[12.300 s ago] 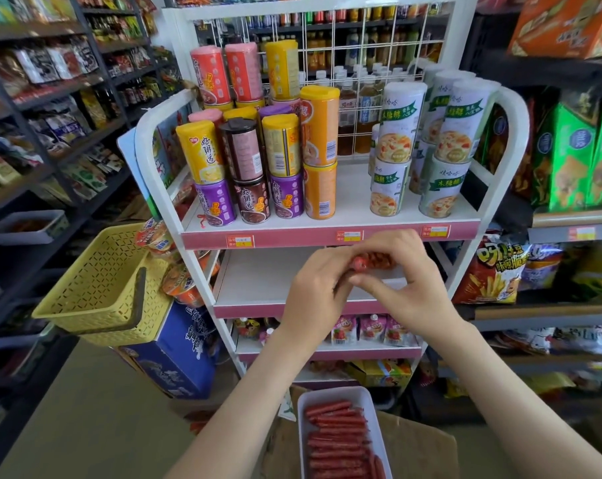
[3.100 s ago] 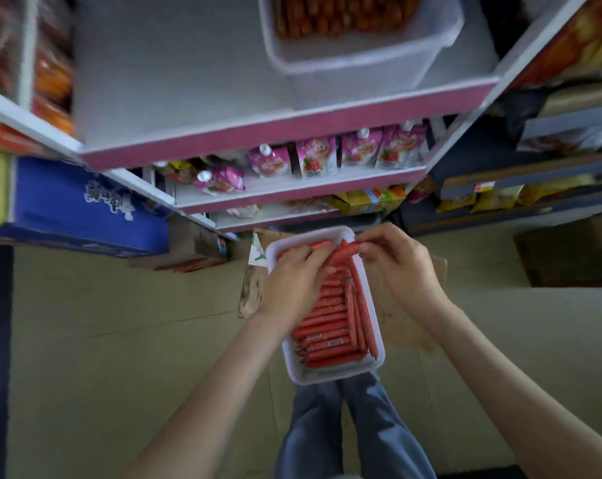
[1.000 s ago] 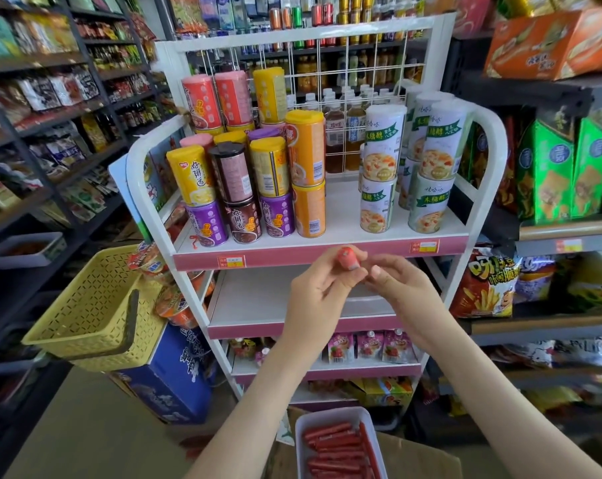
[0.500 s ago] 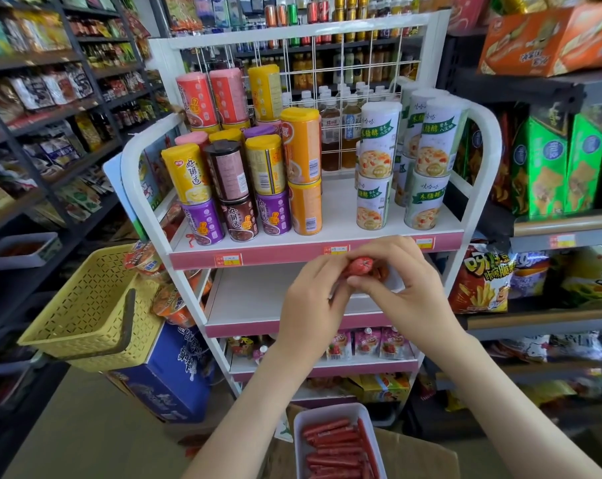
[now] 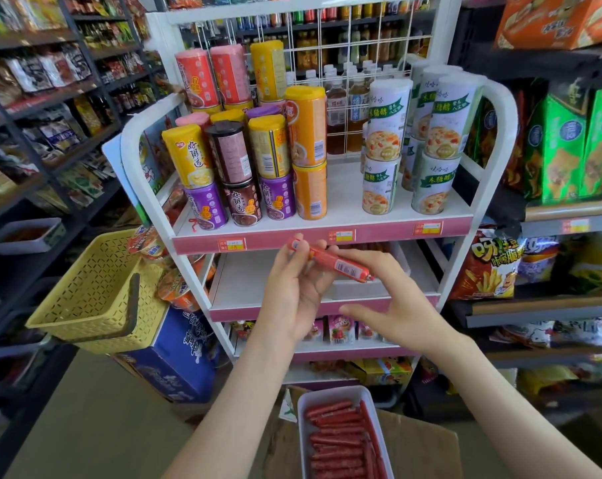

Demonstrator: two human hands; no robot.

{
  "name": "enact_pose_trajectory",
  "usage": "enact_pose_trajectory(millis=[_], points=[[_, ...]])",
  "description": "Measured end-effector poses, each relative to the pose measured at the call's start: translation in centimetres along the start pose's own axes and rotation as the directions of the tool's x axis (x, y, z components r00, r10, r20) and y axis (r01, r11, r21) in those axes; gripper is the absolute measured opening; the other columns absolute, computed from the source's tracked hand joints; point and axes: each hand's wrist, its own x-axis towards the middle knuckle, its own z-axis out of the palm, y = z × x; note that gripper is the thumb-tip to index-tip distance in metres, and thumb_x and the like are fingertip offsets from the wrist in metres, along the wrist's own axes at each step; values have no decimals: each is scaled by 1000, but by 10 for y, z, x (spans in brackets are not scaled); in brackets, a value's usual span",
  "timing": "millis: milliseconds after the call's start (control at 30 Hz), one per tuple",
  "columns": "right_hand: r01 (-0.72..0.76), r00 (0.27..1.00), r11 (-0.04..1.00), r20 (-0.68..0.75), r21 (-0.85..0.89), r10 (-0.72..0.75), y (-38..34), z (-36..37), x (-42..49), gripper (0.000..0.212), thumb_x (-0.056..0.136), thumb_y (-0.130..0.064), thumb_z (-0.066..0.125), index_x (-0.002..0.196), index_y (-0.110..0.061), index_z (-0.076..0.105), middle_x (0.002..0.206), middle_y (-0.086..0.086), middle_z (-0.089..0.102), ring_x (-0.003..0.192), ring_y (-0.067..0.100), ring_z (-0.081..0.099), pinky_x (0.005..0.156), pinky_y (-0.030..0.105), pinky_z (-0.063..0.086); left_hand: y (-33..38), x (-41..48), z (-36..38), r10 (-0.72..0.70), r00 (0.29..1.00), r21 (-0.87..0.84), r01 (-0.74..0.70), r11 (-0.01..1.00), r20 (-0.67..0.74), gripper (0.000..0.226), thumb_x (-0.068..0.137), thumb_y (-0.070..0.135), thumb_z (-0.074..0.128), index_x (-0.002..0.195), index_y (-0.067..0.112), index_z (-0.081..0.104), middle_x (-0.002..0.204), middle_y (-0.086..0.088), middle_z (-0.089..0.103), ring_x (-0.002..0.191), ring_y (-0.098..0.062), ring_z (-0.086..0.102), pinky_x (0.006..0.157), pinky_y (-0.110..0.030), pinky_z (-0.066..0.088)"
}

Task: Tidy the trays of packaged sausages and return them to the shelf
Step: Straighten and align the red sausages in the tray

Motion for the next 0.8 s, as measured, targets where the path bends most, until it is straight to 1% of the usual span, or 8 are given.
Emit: enact_pose_trajectory(millis=[200,333,433,500,567,667,733,800], points=[[87,986,986,-131,-144,-106,12,11,1,43,84,-24,66,125,-23,54,116,-8,56,111,8,49,99,16,34,-10,5,-18,-70,996,13,69,998,61,17,92,13,48,109,11,51,84,-9,67,74,-17,69,60,-29,59],[108,967,979,-210,-175,-144,24,18,-6,34,87,-15,60,120,-21,57,113,-9,57,108,12,51,97,19,37,-20,10,-31,-161,986,160,153,975,37,16,91,20,51,104,12,54,83,-8,66,75,-16,67,65,-28,59],[-78,964,996,-251,35,84,31,27,-19,18,91,-23,56,109,-29,56,107,-26,58,100,-1,55,88,15,42,-40,13,-56,-330,944,410,310,858,-22,29,93,34,47,109,11,56,93,-6,67,82,-17,68,74,-34,59],[-299,911,930,-228,215,345,50,37,-35,8,96,-23,53,90,-28,52,91,-29,61,85,-7,58,75,10,43,-61,16,-92,-357,918,603,387,698,-176,35,92,42,48,113,14,55,100,-5,66,84,-17,67,75,-35,58],[-544,796,803,-156,242,586,92,56,-64,14,98,-19,51,84,-23,52,76,-19,63,70,-2,59,65,16,44,-88,18,-146,-263,913,820,399,409,-313,33,93,48,51,108,19,57,96,-6,66,81,-17,65,77,-34,55],[-838,543,542,-2,54,840,165,94,-131,11,96,-23,54,86,-19,54,72,-6,62,69,18,61,63,26,45,-141,11,-248,-225,887,914,378,-148,-403,25,96,34,49,110,17,61,99,-11,69,93,-29,65,84,-39,50],[-916,375,388,127,-103,918,202,124,-184,10,96,-28,53,96,-18,52,78,-2,61,73,25,59,64,30,43,-178,-2,-305,-275,863,887,333,-321,-423,20,96,22,48,109,14,61,101,-13,67,95,-32,63,81,-39,49],[-895,287,341,212,-288,934,228,153,-233,22,98,-33,48,111,-16,48,91,5,65,85,33,61,74,36,42,-208,-17,-339,-347,849,845,193,-499,-398,19,94,16,45,107,12,59,101,-11,65,95,-31,61,84,-37,46]])
